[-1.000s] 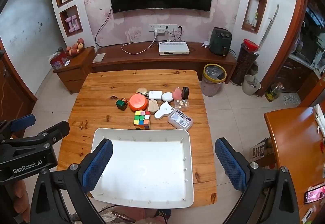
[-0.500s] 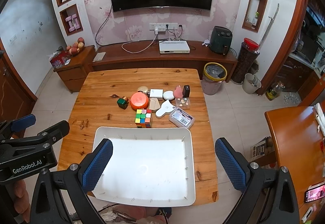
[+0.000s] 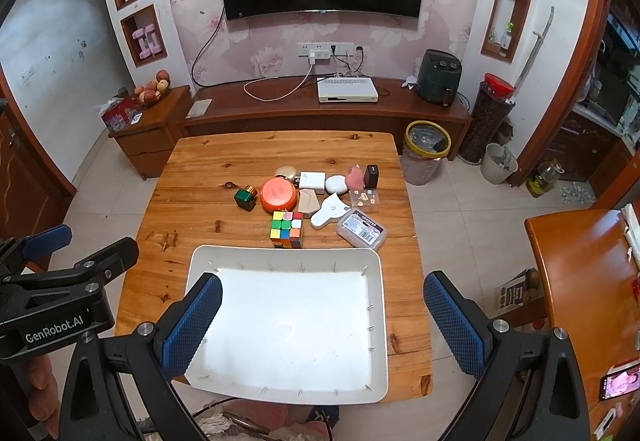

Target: Organize rigid objects

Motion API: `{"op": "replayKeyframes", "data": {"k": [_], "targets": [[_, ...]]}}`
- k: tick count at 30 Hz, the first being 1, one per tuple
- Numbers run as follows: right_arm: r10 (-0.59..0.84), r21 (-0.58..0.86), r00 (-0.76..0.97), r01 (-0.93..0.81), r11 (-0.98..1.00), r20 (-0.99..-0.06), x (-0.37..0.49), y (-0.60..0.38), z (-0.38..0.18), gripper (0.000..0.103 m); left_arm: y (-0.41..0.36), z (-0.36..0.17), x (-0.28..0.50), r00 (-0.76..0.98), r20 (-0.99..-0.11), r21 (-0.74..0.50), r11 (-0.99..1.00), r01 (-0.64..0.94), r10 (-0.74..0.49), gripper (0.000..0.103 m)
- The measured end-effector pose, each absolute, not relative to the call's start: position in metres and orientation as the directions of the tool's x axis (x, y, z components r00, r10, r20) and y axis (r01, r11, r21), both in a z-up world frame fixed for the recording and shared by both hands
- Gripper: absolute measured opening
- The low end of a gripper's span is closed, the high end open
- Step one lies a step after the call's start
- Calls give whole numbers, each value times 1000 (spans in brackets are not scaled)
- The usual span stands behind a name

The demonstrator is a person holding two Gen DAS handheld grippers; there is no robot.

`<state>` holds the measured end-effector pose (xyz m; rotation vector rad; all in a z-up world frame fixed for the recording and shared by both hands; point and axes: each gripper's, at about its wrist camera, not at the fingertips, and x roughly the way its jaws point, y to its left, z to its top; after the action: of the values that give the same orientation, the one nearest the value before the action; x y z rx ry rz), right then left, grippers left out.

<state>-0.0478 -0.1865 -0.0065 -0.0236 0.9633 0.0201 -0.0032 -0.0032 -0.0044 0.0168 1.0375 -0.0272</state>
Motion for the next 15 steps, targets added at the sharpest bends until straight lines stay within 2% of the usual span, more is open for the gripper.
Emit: {"op": "replayKeyframes", "data": {"k": [15], "targets": [[9, -8, 564, -27, 1000, -825, -50, -184, -8, 101, -3, -4, -3, 506, -862, -2, 999, 32, -18, 98]]}}
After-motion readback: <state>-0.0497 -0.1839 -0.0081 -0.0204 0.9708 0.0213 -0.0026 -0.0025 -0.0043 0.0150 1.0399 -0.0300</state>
